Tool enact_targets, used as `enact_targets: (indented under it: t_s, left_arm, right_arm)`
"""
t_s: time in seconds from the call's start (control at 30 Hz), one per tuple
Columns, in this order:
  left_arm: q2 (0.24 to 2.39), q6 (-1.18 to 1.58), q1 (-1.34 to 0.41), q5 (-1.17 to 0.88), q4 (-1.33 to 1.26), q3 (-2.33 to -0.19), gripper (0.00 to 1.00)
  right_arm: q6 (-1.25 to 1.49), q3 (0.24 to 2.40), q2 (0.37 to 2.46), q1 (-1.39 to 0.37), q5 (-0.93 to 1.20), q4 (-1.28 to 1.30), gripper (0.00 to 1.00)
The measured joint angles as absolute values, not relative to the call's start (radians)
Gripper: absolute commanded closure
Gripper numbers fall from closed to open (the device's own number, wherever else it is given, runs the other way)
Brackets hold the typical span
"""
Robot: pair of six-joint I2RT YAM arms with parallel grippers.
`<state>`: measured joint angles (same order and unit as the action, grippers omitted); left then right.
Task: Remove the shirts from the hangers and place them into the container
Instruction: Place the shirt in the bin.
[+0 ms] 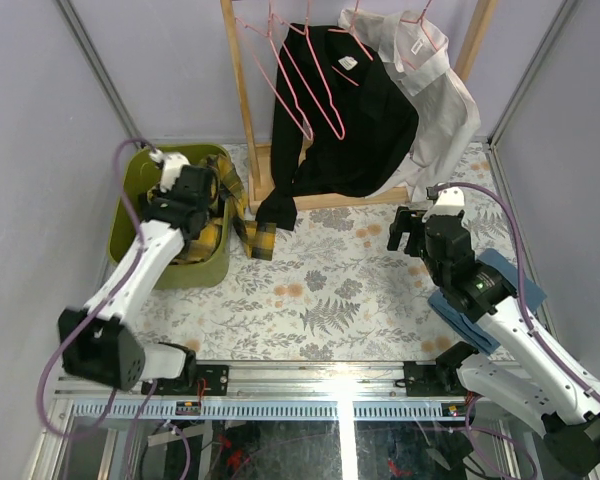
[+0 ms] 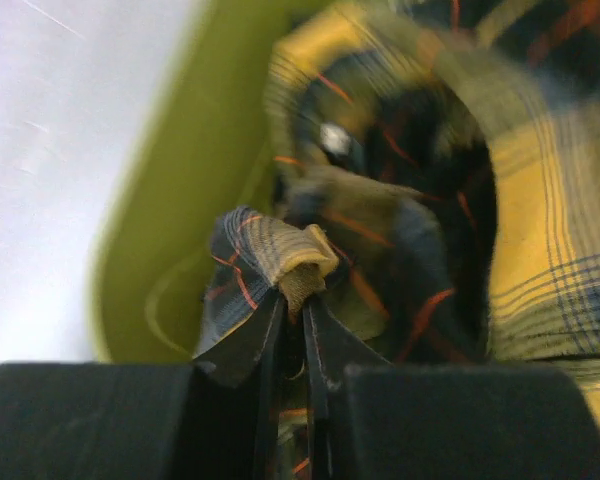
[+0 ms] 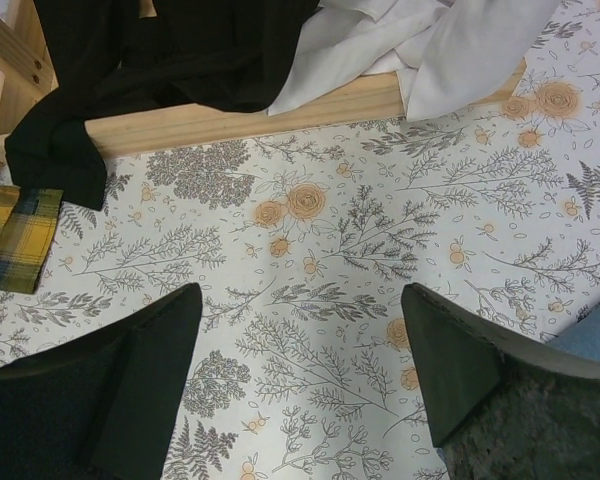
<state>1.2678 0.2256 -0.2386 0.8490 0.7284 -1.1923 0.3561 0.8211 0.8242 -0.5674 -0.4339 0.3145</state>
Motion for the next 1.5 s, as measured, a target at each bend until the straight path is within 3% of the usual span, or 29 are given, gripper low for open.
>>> enact_targets:
  t_s: [0.2,0.3,0.33,0.4,0.53,0.67,0.97,1.17,1.33,1.5]
  left_arm:
    - [1.536,0.289,-0.235,0.704,0.736,-1.063,0.84]
    - [1.631,0.299,-0.233,0.670,0.734,-1.058,0.75]
    - [1.644,0.299,-0.233,0.673,0.736,-1.060,0.69]
    - [1.639,0.303,-0.233,0.683,0.743,-1.063,0.45]
    - [1.540,0.318,-0.221,0.695,0.771,-1.061,0.20]
    - [1.397,0.329,-0.221,0.671,0.819,-1.122,0.02]
    - [1.216,0.332,-0.222,0.588,0.851,-1.318,0.00]
    - [1.133,0.318,-0.245,0.265,0.767,-1.274,0.05]
    - [1.120,0.257,-0.424,0.090,0.639,-1.201,0.07]
    - [1.298,0.222,-0.570,0.082,0.588,-1.217,0.13]
  right_arm:
    - [0.356,0.821,0.831,-0.567,-0.434,0.313,0.12]
    - [0.356,0.821,0.831,-0.567,-0.434,0.313,0.12]
    - [0.356,0.821,0.831,-0.567,-0.434,0.313,0.12]
    - [0.356,0.821,0.830,-0.567,-0.435,0.313,0.11]
    - [0.355,0.821,0.821,-0.567,-0.437,0.316,0.12]
    - [0.354,0.821,0.811,-0.567,-0.437,0.316,0.11]
    - [0.355,0.820,0.812,-0.568,-0.436,0.316,0.12]
    - [0.355,0.820,0.812,-0.567,-0.436,0.316,0.11]
    - [0.356,0.820,0.811,-0.567,-0.437,0.317,0.11]
    - [0.356,0.819,0.804,-0.567,-0.437,0.317,0.12]
